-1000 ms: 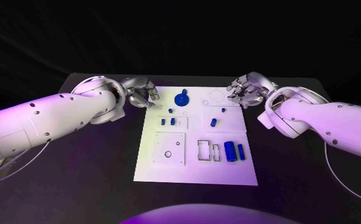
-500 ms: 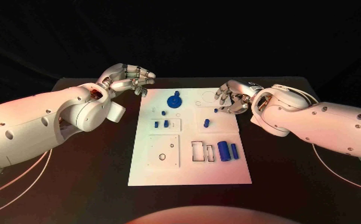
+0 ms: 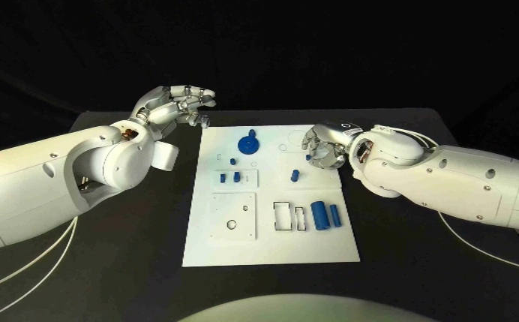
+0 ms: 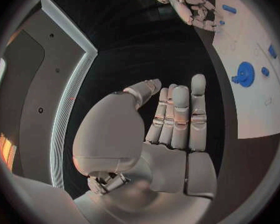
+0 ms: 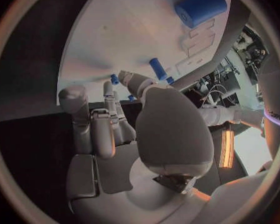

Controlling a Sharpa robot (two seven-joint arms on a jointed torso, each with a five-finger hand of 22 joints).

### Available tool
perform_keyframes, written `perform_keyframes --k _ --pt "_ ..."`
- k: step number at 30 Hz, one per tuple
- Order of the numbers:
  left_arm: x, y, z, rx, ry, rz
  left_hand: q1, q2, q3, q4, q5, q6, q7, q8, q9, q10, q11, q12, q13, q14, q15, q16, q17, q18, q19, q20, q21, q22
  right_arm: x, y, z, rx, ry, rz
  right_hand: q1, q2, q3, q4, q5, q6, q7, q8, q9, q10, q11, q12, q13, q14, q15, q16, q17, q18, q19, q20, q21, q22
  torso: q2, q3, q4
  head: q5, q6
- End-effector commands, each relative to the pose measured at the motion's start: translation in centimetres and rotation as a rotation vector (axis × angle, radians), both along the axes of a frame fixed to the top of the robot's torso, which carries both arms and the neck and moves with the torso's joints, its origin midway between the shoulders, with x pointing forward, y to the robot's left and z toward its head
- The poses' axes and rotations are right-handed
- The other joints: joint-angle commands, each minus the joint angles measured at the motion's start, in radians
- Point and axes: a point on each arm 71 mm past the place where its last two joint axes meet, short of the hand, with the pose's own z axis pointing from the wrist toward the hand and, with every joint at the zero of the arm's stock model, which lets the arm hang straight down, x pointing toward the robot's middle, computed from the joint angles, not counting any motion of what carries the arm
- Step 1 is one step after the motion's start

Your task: Assemble the parts on the task board

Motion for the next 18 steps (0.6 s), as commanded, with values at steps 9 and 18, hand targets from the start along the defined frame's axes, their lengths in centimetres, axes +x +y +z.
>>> perform_keyframes --k 9,18 --pt "-0.35 -0.28 0.32 -0.039 0.0 -0.001 -0.005 0.011 -0.004 -0.001 0.007 -0.012 0.004 0.001 0.001 0.007 0.0 0.002 -0.003 0.009 0.0 0.005 0.0 0.012 -0.003 -0.002 0.0 -0.002 0.1 0.54 -0.65 -0.054 -0.019 0.014 0.001 0.031 0.052 -0.01 -0.039 0.131 0.002 0.014 0.004 -0.009 0.02 -0.029 -0.017 0.052 0.004 0.007 0.013 -0.009 0.003 -0.001 0.011 0.014 0.0 0.0026 -0.0026 0.008 -0.003" --pt "-0.42 -0.26 0.31 -0.038 0.006 -0.006 -0.008 0.011 -0.005 0.0 0.007 -0.019 0.005 -0.001 0.001 0.007 0.001 0.001 -0.004 0.009 0.001 0.004 -0.003 0.012 -0.002 -0.002 0.0 -0.003 -0.05 0.94 -1.11 -0.06 -0.04 0.016 -0.009 0.042 0.085 -0.02 -0.06 0.172 -0.011 0.032 0.015 0.022 0.012 -0.034 -0.021 0.051 -0.002 0.007 0.011 -0.005 -0.011 -0.006 -0.002 0.013 0.0 0.0035 -0.0019 0.007 -0.006"
